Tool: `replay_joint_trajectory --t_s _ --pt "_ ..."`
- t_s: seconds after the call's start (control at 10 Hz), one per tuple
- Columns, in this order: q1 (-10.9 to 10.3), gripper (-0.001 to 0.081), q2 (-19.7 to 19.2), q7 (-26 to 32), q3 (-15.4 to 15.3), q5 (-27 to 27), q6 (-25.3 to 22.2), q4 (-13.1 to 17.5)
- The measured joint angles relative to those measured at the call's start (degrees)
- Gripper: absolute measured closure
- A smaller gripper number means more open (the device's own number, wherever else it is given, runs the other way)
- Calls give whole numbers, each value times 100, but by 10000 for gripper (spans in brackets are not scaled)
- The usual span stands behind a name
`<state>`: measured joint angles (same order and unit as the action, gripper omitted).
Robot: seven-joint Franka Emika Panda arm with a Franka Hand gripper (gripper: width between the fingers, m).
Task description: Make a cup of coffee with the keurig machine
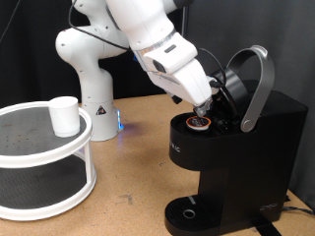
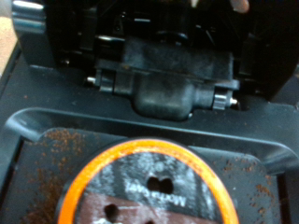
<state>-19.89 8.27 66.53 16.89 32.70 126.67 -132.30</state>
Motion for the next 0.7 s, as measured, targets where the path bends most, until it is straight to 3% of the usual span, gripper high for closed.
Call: replay_joint_trajectory --t_s 0.3,0.7 --pt "13 6 61 168 124 316 -401 67" --pt "168 6 556 274 443 612 -831 218"
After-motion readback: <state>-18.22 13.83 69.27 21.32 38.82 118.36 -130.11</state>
